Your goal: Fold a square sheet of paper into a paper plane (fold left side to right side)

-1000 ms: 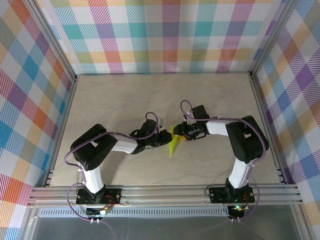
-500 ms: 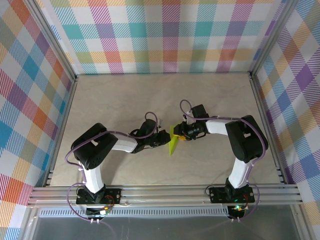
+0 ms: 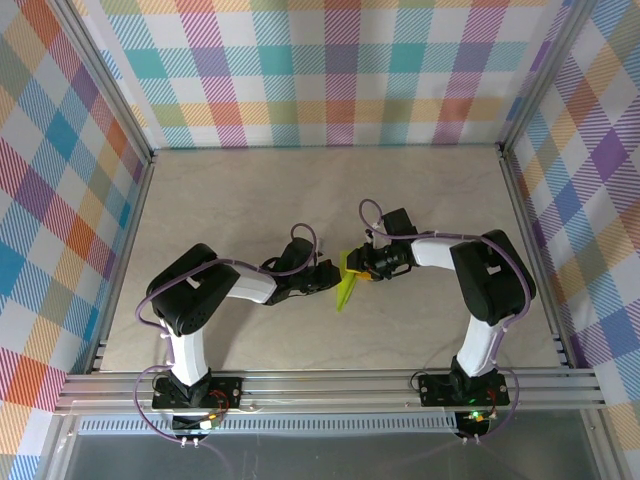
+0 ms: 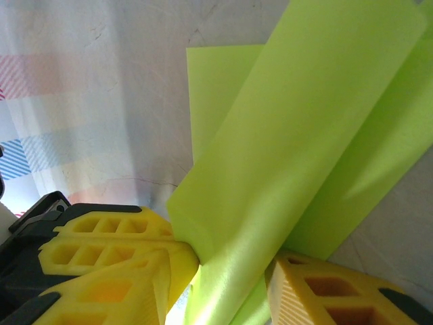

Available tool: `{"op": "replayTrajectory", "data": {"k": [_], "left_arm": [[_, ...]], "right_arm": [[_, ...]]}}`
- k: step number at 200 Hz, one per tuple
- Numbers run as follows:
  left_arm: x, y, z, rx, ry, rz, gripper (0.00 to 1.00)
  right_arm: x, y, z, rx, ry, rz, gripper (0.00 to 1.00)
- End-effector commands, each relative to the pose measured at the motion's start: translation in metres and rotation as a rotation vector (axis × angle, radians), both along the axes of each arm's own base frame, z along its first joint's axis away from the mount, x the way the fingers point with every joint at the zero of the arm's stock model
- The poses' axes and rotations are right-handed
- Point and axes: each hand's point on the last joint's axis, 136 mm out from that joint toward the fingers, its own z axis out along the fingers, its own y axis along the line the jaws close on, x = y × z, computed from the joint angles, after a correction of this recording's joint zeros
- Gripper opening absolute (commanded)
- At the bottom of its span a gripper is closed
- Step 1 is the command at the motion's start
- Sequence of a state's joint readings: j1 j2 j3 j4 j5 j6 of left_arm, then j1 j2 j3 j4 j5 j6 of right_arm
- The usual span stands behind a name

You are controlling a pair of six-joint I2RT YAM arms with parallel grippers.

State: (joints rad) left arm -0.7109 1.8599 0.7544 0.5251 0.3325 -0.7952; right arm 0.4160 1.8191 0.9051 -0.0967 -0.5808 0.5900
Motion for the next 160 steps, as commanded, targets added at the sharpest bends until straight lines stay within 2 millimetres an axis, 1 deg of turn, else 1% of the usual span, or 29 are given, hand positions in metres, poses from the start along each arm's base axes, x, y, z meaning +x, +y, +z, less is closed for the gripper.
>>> {"op": "replayTrajectory", "data": {"k": [1, 45, 102, 126, 160], "left_arm": [[0.0030, 0.0002, 0.0032, -0.020, -0.009, -0.001, 0.00], [-0.0001, 0.0014, 0.0059, -0.022, -0.011, -0.002, 0.00], [-0.0042, 0.0032, 0.0038, -0.010, -0.009, 0.000, 0.00], [-0.0041, 0.0007, 0.0055, -0.016, -0.011, -0.006, 0.00], [-0.0064, 0.0001, 0.0026, -0.008, -0.007, -0.010, 0.00]], "right_arm": [[-0.0115, -0.0107, -0.0276, -0.094, 0.056, 0.000, 0.43], [-0.0121, -0.0113, -0.0287, -0.098, 0.060, -0.002, 0.43], [-0.0138, -0.0103, -0.0294, -0.097, 0.061, 0.001, 0.43], [-0.0136, -0.0101, -0.0291, -0.095, 0.059, 0.003, 0.43], [-0.0142, -0.0097, -0.0299, -0.097, 0.062, 0.003, 0.43]]}}
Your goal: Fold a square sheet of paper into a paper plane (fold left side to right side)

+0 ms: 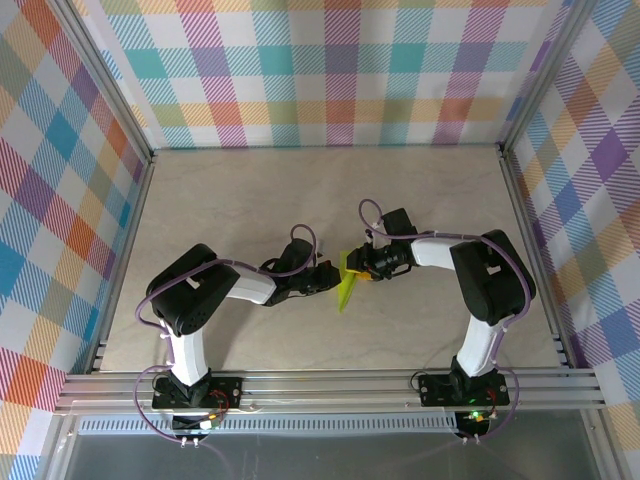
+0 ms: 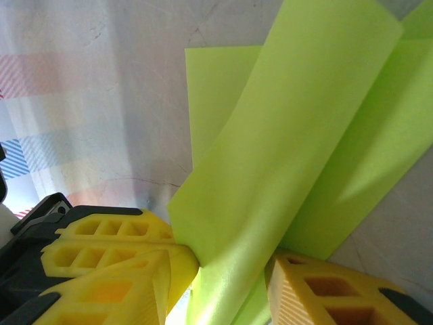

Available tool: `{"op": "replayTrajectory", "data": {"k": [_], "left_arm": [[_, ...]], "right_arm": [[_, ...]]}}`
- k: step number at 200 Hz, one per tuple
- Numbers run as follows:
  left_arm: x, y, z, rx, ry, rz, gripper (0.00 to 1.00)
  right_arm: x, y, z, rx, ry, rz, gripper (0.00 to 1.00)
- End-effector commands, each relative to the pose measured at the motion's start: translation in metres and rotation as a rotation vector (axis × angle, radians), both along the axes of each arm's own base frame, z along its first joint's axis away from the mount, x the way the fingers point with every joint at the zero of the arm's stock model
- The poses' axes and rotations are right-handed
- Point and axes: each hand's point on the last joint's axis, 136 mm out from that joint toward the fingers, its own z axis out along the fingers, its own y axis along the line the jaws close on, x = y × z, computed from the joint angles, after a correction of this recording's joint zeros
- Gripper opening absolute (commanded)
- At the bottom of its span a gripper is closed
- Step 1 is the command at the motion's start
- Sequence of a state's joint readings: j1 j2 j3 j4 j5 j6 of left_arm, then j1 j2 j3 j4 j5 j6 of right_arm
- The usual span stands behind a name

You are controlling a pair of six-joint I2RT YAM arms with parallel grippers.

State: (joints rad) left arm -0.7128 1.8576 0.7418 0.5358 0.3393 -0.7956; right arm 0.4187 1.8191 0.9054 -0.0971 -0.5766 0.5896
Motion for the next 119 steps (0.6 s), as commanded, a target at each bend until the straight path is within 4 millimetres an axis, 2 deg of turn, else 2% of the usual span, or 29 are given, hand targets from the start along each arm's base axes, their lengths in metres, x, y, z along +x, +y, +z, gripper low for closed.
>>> {"op": "replayTrajectory", "data": {"k": [1, 119], "left_arm": [[-0.0031, -0.0003, 0.0036, -0.005, -0.009, -0.004, 0.00], [-0.0081, -0.0002, 0.0004, 0.016, -0.006, -0.002, 0.00]], "right_arm": [[-0.0142, -0.0102, -0.0296, -0.094, 0.064, 0.002, 0.43], [-0.0137, -0.0086, -0.0302, -0.094, 0.064, 0.005, 0.42]]}}
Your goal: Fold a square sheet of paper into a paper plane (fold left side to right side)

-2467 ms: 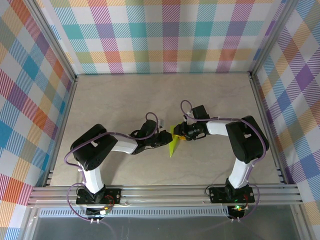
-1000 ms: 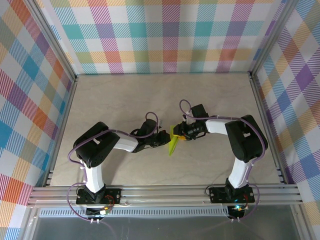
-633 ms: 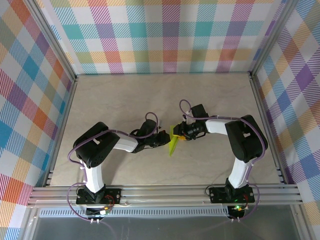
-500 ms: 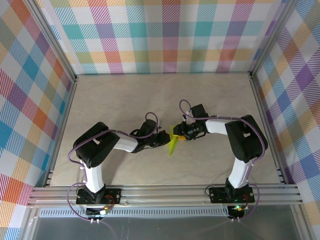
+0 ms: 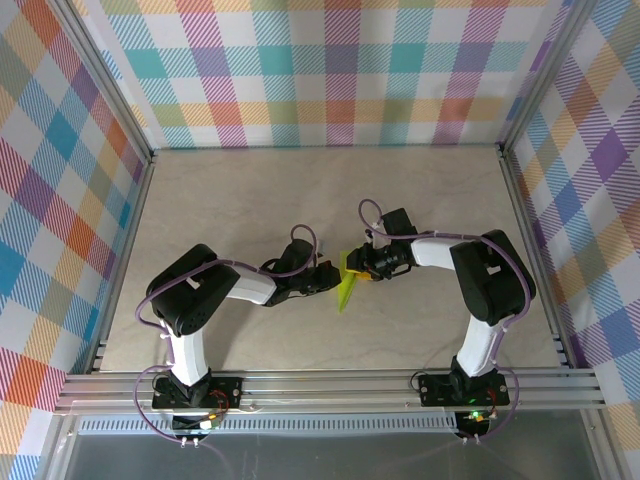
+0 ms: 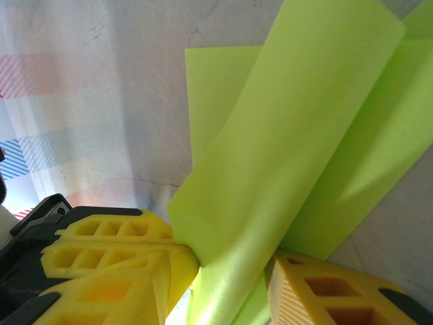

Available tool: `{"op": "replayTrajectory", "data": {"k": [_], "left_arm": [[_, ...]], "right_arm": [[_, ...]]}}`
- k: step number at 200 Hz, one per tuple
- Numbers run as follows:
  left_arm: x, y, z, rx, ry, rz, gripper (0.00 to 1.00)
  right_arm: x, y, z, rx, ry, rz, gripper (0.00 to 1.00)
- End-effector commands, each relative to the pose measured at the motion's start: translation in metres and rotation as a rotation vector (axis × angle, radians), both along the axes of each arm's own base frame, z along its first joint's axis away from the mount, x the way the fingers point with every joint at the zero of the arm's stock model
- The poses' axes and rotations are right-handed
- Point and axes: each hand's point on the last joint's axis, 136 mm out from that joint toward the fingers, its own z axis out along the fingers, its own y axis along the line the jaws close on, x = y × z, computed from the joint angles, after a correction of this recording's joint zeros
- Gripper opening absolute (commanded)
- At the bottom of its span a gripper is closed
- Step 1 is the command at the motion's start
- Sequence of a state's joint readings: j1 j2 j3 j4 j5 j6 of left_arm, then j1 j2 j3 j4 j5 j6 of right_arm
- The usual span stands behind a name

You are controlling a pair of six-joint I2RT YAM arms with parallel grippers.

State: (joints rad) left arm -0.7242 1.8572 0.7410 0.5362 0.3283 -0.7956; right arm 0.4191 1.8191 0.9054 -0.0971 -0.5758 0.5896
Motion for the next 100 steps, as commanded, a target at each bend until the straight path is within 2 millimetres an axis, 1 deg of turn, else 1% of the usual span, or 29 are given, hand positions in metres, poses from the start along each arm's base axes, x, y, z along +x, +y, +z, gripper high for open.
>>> {"op": "replayTrajectory", "data": {"k": [1, 43, 100], "left_arm": [[-0.006, 0.002, 0.001, 0.012, -0.002, 0.000, 0.00], [-0.005, 0.003, -0.008, 0.033, 0.012, 0.005, 0.00], [-0.011, 0.005, -0.021, 0.075, 0.043, 0.002, 0.00]], "right_arm": [[-0.014, -0.009, -0.030, -0.093, 0.065, 0.005, 0.43], [-0.013, -0.008, -0.026, -0.088, 0.057, 0.008, 0.43], [-0.010, -0.004, -0.021, -0.063, 0.045, 0.004, 0.42]]}}
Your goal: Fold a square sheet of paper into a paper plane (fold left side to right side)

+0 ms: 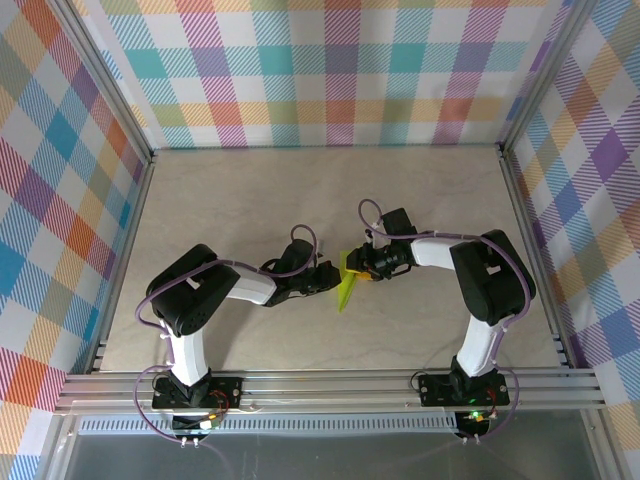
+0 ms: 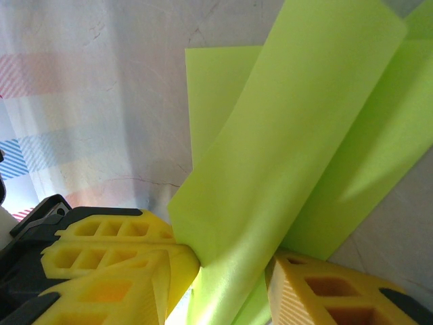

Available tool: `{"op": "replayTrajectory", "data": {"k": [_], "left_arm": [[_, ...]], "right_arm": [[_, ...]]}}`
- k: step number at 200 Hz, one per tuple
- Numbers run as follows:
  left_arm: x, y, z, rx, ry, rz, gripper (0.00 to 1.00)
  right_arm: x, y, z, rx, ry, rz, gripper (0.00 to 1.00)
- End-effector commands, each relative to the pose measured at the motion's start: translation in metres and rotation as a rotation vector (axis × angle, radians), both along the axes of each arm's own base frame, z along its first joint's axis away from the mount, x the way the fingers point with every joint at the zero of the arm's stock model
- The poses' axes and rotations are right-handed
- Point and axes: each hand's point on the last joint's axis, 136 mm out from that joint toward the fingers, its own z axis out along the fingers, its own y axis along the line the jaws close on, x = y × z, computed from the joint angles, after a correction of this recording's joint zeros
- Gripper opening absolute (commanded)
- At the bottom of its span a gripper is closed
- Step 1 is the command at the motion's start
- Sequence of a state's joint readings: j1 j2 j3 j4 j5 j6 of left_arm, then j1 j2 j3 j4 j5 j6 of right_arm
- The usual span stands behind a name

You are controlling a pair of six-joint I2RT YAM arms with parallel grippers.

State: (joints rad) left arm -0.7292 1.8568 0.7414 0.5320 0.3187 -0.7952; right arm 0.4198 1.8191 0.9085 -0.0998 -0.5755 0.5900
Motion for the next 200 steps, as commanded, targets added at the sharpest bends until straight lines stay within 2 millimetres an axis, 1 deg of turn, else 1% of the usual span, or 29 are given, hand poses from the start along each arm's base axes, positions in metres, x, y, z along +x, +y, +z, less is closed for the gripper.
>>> {"op": "replayTrajectory", "data": {"k": [1, 26, 51, 96, 151, 200], "left_arm": [[-0.010, 0.005, -0.021, 0.069, 0.045, 0.000, 0.00], [-0.013, 0.004, -0.025, 0.084, 0.059, -0.003, 0.00], [-0.015, 0.008, -0.033, 0.113, 0.084, 0.012, 0.00], [-0.020, 0.013, -0.040, 0.154, 0.115, 0.018, 0.00], [-0.025, 0.017, -0.046, 0.185, 0.132, 0.021, 0.00], [-0.025, 0.019, -0.046, 0.188, 0.132, 0.026, 0.00]], "right_arm": [[-0.010, -0.004, -0.021, -0.061, 0.045, 0.003, 0.42], [-0.008, -0.002, -0.017, -0.044, 0.039, 0.000, 0.43], [-0.007, -0.002, -0.014, -0.044, 0.033, -0.001, 0.43], [-0.007, -0.002, -0.011, -0.042, 0.025, -0.003, 0.43], [-0.003, 0.002, -0.001, 0.001, 0.001, -0.019, 0.42], [0.000, 0.003, 0.004, 0.011, -0.015, -0.029, 0.43]]}}
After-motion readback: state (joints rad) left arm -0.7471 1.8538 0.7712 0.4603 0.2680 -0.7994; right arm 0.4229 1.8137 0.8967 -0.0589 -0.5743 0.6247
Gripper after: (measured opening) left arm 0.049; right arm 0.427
